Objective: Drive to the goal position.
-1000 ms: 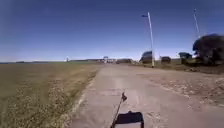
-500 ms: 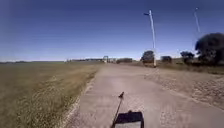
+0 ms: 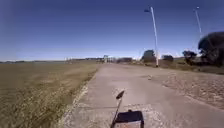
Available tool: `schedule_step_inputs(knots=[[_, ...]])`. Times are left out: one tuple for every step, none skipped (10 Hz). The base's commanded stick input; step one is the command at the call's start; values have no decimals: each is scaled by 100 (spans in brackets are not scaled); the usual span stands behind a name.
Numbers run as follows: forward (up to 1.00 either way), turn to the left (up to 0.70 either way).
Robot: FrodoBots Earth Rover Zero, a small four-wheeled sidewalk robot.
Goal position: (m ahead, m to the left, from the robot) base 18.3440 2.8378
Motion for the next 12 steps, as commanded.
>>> schedule_step_inputs(knots=[[100, 0], [100, 0], [100, 0], [100, 0], [100, 0], [100, 0], [100, 0], [100, 0], [100, 0], [100, 0], [100, 0], [100, 0]])
